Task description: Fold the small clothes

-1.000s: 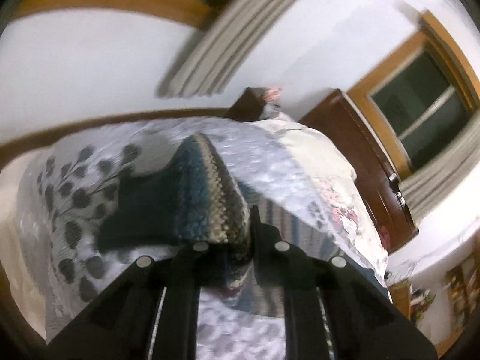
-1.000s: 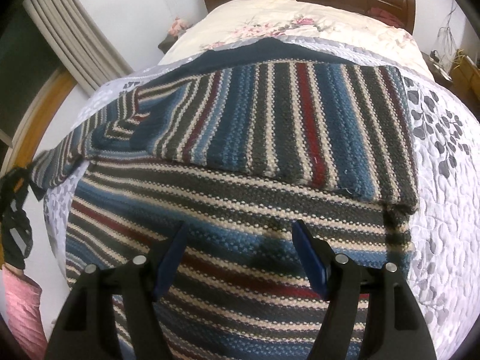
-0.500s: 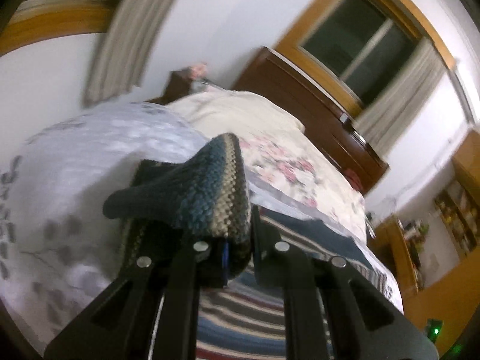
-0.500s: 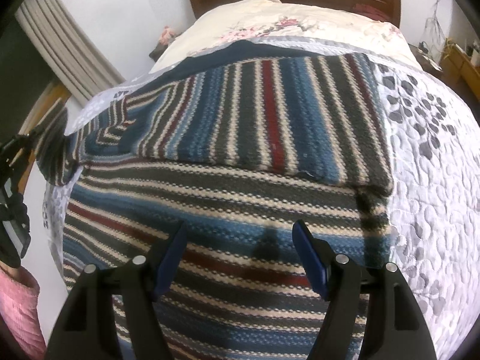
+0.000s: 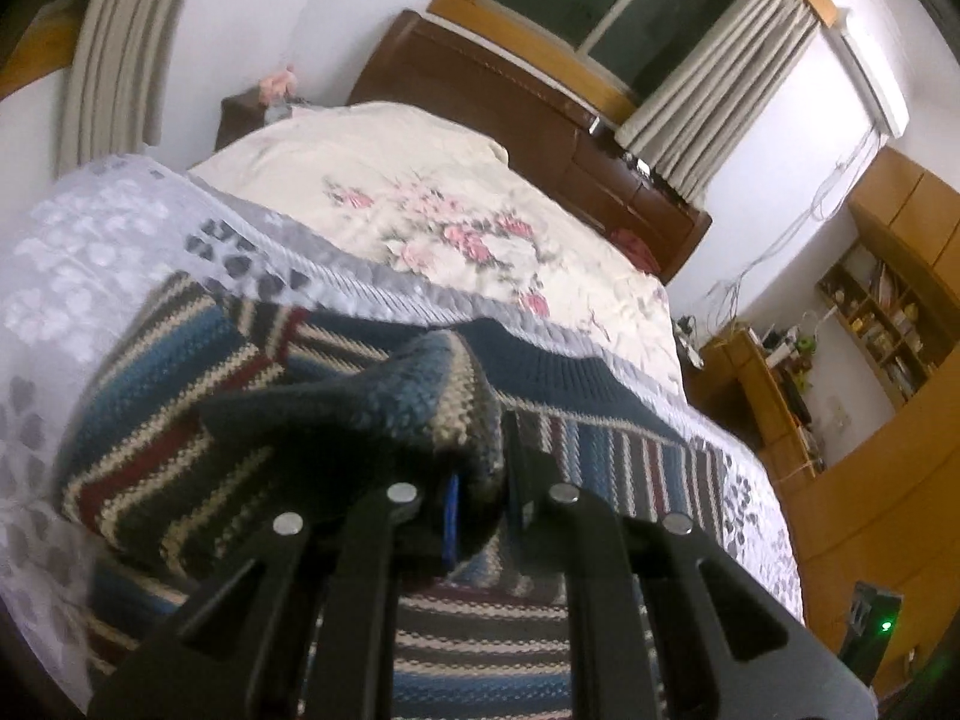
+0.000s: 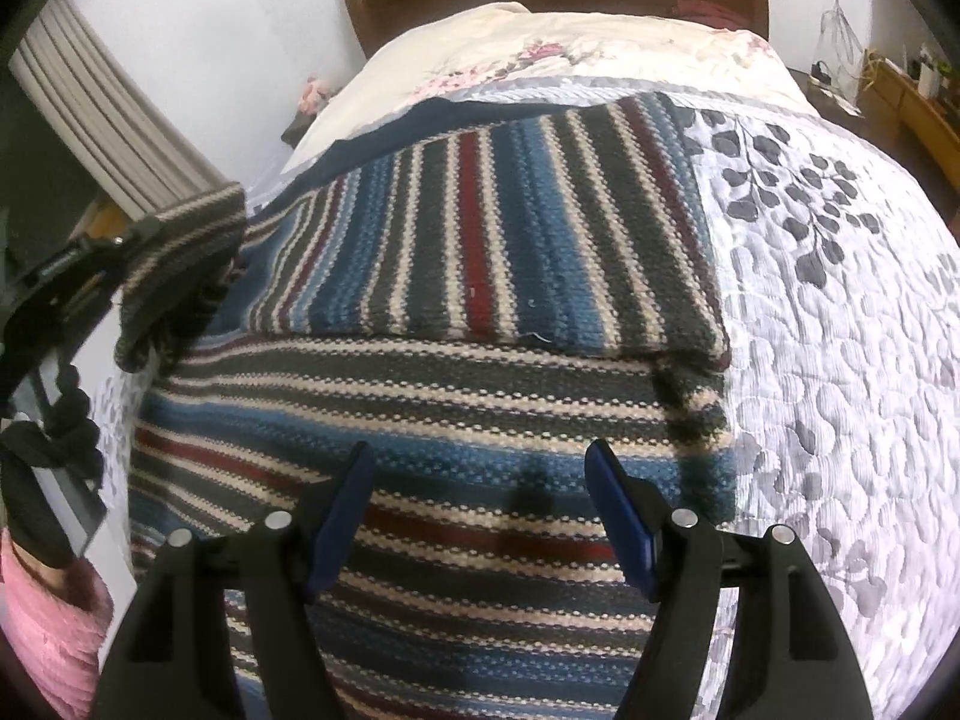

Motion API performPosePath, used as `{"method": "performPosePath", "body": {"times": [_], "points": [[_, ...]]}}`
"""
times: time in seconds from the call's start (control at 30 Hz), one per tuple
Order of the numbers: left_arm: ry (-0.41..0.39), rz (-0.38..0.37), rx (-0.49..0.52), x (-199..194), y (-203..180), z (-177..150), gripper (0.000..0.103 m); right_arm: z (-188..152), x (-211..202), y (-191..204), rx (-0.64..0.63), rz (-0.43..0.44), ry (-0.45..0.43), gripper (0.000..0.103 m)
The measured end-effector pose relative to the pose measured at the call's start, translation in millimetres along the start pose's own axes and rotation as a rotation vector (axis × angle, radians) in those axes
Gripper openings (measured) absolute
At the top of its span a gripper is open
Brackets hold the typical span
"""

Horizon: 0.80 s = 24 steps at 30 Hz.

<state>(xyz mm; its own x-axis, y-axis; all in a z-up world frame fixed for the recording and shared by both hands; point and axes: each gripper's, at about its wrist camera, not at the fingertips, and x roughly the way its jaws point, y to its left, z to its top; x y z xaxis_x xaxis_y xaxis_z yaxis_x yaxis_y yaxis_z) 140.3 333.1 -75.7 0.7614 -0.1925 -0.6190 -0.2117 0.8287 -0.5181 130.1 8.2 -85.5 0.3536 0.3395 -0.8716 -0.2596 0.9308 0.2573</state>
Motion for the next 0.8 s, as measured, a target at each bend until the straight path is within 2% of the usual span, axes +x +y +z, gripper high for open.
{"method": "performPosePath", "body": {"times": [0.17,0.3,0.4,0.47,0.53,0.67,0.8], "points": [[0.126,0.012,0.0,38.0,4.1,-20.9,0.013,-1.4,3.4,3.5,-0.005,0.002,0.008,0.073],[0.251,0.005,-0.04,64.7,18.5,-42.5,0.02,-0.5,5.4,10.4,-0.015,0.002,0.014,0.073],[0.254,-0.02,-0.035,55.4,27.4,-52.7,0.022,2.8,4.0,17.6,-0.026,0.004,0.013,0.073],[0.252,-0.066,-0.034,36.5,35.4,-57.5,0.028,8.4,4.0,24.3,-0.034,0.009,0.011,0.073],[0.236,-0.077,-0.015,11.4,47.3,-61.8,0.032,16.0,5.0,34.1,-0.04,0.031,0.013,0.073],[0.168,-0.002,0.014,-32.4,76.3,-60.0,0.041,35.9,14.8,64.4,-0.067,0.091,0.033,0.073],[0.136,0.077,-0.005,-51.0,106.2,-52.4,0.042,64.8,37.8,116.2,-0.112,0.161,0.068,0.073]]}}
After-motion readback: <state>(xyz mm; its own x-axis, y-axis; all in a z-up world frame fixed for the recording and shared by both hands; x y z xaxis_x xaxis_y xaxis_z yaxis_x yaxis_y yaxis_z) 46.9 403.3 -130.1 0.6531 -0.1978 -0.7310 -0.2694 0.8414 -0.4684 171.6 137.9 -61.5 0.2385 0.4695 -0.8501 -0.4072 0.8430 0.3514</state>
